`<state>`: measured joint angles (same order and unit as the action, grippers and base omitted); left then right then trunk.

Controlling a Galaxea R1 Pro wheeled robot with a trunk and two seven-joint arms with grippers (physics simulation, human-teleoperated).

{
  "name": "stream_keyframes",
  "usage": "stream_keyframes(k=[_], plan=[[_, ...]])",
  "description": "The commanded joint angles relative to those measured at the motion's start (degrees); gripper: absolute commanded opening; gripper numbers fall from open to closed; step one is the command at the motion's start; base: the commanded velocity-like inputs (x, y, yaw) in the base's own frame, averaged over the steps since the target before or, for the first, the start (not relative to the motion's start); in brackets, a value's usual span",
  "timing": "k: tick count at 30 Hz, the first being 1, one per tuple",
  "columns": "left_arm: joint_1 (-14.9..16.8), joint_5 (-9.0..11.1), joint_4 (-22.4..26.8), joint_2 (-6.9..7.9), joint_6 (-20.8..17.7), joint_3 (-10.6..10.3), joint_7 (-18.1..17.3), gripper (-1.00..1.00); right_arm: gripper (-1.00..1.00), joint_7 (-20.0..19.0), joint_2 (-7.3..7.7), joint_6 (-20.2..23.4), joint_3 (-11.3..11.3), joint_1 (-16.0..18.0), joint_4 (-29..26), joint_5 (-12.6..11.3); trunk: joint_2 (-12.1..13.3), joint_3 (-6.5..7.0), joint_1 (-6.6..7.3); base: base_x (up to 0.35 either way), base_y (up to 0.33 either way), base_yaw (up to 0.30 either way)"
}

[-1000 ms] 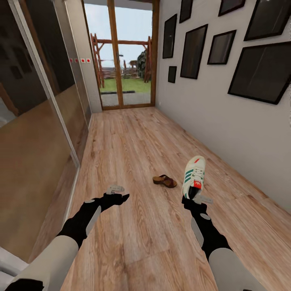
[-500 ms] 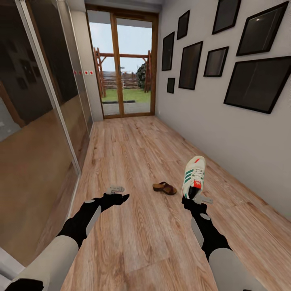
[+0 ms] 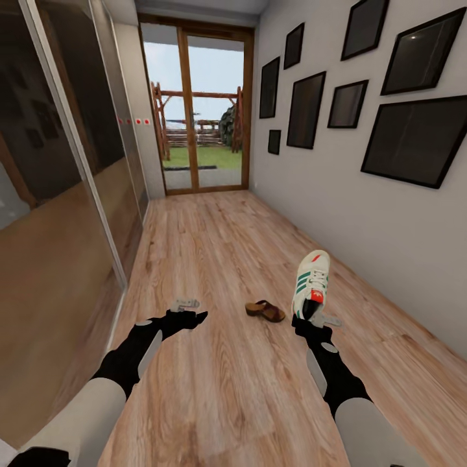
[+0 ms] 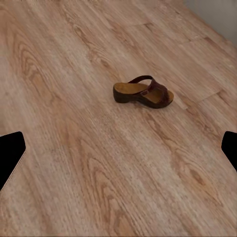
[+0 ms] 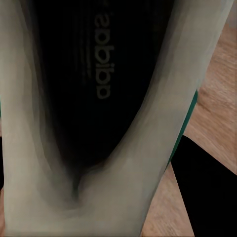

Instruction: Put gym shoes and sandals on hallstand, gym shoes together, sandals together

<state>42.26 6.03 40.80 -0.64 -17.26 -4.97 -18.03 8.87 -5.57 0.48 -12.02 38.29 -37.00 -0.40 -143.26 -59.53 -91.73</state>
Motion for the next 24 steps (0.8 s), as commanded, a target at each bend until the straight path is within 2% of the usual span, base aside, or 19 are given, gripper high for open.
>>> stream_keyframes(k=[1, 8, 15, 24], plan=[[0.0, 0.6, 0.1, 0.00, -0.5, 0.0, 0.0, 1.00, -1.00, 0.1, -0.05, 0.1, -0.1, 0.0, 0.0, 0.0, 0.0, -0.05, -0.02, 0.335, 0.000, 0.000], [0.0, 0.6, 0.1, -0.01, -0.5, 0.0, 0.0, 1.00, -1.00, 0.1, -0.05, 0.1, -0.2, 0.0, 0.0, 0.0, 0.0, -0.03, -0.02, 0.342, 0.028, -0.263], [0.0, 0.6, 0.1, -0.04, -0.5, 0.0, 0.0, 1.00, -1.00, 0.2, -0.05, 0.1, -0.2, 0.0, -0.1, 0.0, 0.0, 0.09, -0.02, 0.342, 0.143, -0.267], [0.0, 0.6, 0.1, -0.04, -0.5, 0.0, 0.0, 1.00, -1.00, 0.2, -0.01, 0.1, -0.2, 0.0, 0.0, 0.0, 0.0, 0.12, -0.02, 0.342, 0.165, -0.036]])
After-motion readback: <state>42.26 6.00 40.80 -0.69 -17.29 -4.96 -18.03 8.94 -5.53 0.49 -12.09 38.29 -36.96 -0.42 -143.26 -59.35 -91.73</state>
